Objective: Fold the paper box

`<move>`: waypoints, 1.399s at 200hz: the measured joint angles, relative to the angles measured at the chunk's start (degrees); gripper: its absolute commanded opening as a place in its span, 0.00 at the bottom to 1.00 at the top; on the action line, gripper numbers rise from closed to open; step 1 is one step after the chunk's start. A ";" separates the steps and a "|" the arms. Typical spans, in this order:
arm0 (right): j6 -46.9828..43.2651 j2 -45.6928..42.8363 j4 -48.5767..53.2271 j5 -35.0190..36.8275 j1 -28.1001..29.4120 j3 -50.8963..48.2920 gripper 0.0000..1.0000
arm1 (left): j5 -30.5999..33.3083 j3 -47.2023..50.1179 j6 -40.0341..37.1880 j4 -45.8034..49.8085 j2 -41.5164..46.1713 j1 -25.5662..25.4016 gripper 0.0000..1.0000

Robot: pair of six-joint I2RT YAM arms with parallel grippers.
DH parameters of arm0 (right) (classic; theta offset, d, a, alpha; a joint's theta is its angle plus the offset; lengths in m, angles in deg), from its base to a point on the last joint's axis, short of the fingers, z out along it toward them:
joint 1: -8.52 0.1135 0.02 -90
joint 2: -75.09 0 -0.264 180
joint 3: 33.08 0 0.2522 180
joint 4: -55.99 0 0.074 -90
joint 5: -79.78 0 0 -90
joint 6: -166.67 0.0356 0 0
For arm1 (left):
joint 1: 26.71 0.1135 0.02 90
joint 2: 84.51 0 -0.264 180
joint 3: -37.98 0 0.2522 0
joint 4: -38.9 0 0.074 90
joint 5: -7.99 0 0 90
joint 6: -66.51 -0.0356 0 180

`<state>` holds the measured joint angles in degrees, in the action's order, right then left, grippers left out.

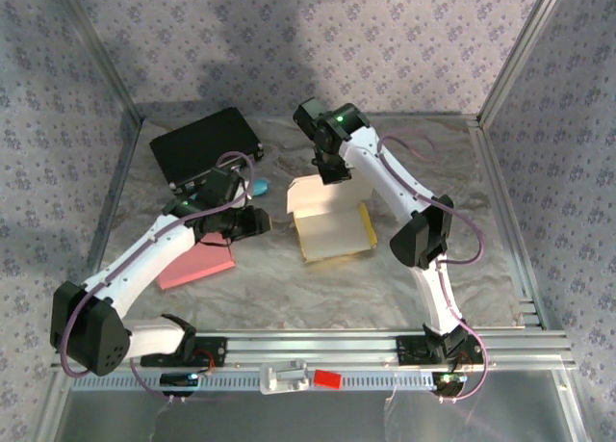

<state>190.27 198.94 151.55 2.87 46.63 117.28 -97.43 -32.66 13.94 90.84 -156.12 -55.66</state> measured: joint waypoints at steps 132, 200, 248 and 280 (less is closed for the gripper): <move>-63.95 -23.71 -21.27 -7.85 -11.85 -20.31 0.41 | 0.17 -6.32 -9.11 -5.90 -12.68 0.07 0.39; -106.57 -34.58 -34.14 -36.54 -35.36 -53.77 0.39 | 1.99 -17.38 -15.74 -7.34 -22.01 -0.02 0.39; -118.97 -27.23 -39.28 -44.44 -35.67 -54.60 0.43 | 2.14 -23.12 -18.88 -6.49 -27.12 -0.04 0.37; -125.96 -25.75 -40.50 -44.24 -35.08 -54.45 0.43 | 2.10 -25.11 -20.28 -5.20 -28.81 -0.04 0.33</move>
<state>64.31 173.19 111.05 -41.37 11.55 62.83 -95.34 -57.78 -6.35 85.63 -184.93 -55.70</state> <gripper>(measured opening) 0.433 0.346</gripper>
